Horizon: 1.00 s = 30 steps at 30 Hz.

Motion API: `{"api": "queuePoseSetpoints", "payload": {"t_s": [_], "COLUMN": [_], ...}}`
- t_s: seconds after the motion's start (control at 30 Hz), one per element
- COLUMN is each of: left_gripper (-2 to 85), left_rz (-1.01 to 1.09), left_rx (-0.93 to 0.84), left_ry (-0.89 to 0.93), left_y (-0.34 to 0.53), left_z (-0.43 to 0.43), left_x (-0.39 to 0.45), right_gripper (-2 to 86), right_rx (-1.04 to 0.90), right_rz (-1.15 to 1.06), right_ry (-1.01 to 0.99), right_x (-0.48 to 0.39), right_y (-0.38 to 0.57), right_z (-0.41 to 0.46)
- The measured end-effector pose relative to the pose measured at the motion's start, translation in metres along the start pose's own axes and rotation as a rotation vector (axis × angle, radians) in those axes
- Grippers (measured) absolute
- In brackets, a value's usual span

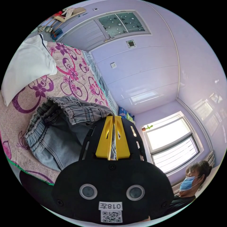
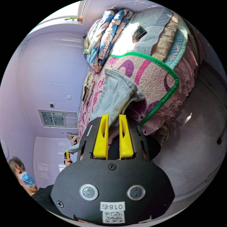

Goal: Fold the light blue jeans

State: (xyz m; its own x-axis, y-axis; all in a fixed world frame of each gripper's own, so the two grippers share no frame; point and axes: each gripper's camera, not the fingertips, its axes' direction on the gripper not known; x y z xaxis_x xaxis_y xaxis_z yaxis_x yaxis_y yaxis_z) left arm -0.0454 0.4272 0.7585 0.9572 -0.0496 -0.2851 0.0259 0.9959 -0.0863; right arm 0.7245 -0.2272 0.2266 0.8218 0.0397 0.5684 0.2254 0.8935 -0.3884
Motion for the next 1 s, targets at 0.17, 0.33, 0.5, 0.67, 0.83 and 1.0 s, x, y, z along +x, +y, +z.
{"api": "queuePoseSetpoints", "payload": {"t_s": [0.17,0.33,0.5,0.67,0.83,1.0], "left_gripper": [-0.9,-0.9,-1.0,-0.9,0.0,6.8], "left_rz": [0.000,0.023,0.052,0.072,0.051,-0.130], "left_rx": [0.000,-0.005,0.013,0.078,0.138,0.173], "left_ry": [0.004,0.004,0.024,0.018,-0.074,-0.143], "left_y": [0.003,0.003,-0.003,-0.037,-0.091,-0.097], "left_z": [0.005,0.007,0.017,0.052,0.113,0.159], "left_x": [0.001,0.003,0.005,0.011,0.014,-0.026], "right_gripper": [3.1,0.8,0.4,0.5,2.4,9.9], "right_rx": [0.006,0.068,0.169,0.235,0.236,0.035], "right_rz": [-0.001,-0.109,-0.159,-0.231,-0.311,-0.246], "right_ry": [-0.014,0.026,-0.144,-0.194,-0.134,-0.062], "right_x": [-0.003,-0.034,-0.057,-0.104,-0.193,-0.221], "right_y": [0.000,0.009,0.006,-0.034,-0.137,-0.210], "right_z": [-0.015,-0.046,-0.066,-0.059,0.008,0.112]}}
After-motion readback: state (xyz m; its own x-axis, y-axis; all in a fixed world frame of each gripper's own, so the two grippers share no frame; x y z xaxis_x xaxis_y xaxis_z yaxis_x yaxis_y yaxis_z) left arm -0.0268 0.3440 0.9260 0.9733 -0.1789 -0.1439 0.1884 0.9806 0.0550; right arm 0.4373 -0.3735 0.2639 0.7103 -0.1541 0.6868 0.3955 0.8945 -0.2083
